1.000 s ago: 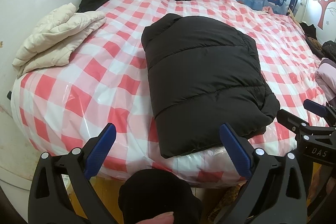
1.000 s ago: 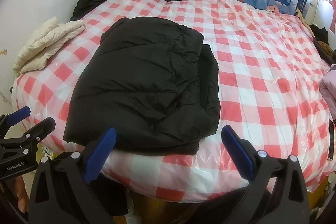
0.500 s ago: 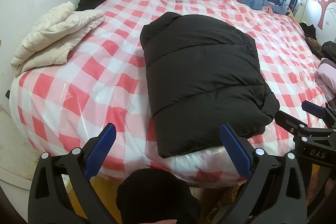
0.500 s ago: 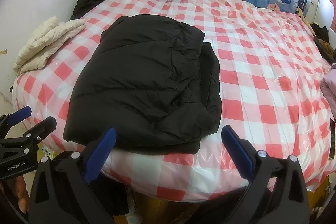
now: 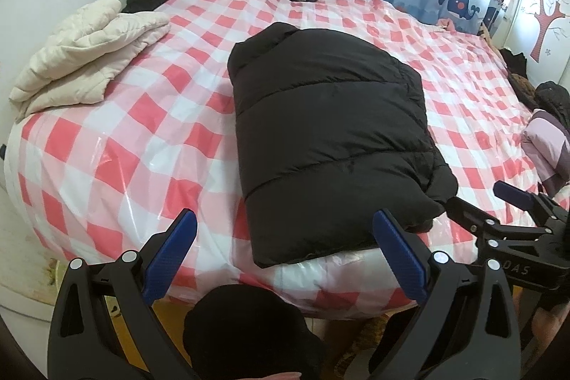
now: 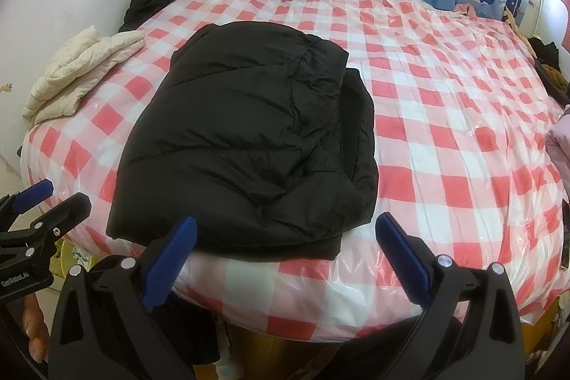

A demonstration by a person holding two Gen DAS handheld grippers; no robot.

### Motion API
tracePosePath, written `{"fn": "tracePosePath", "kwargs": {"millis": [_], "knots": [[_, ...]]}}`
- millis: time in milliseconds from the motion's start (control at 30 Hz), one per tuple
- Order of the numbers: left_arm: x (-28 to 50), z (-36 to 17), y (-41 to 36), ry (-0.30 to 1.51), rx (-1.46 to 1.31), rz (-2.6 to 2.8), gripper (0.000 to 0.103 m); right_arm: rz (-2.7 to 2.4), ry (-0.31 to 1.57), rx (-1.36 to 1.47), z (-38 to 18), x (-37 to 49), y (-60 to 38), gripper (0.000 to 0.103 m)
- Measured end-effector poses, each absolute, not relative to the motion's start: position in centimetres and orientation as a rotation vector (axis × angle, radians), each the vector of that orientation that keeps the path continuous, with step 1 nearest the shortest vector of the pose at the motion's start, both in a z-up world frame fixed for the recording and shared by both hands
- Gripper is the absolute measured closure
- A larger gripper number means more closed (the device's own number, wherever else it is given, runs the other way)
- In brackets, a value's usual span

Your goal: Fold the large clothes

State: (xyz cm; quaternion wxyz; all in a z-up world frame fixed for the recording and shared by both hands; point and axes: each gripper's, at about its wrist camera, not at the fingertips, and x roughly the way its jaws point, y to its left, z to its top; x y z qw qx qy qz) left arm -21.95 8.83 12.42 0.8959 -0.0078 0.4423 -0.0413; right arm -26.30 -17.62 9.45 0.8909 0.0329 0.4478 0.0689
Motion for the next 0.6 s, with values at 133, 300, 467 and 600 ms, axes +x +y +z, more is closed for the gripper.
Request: {"fn": "tracePosePath", "kwargs": {"millis": [133,300,467,600], "knots": [[-21.79,12.35,8.85,0.923,-0.009,-0.067,0.008,0.147,0.931,0.07,9.4,-26.36,-17.66,0.007],[-21.52,12.3,9.07,0.927,-0.001,-0.055,0.008,0.147,0.932,0.071,9.37,-26.39,-17.69,0.007],[-21.34,12.38,9.01,0.933,0.011,-0.069,0.008,0.148,0.933,0.069,9.41,-26.37,-17.7,0.007],[-21.32,12.52,8.79,0.935,0.032,-0.056,0.008,0.15,0.937,0.073,9.28,-26.44,-17.71,0.007]]}}
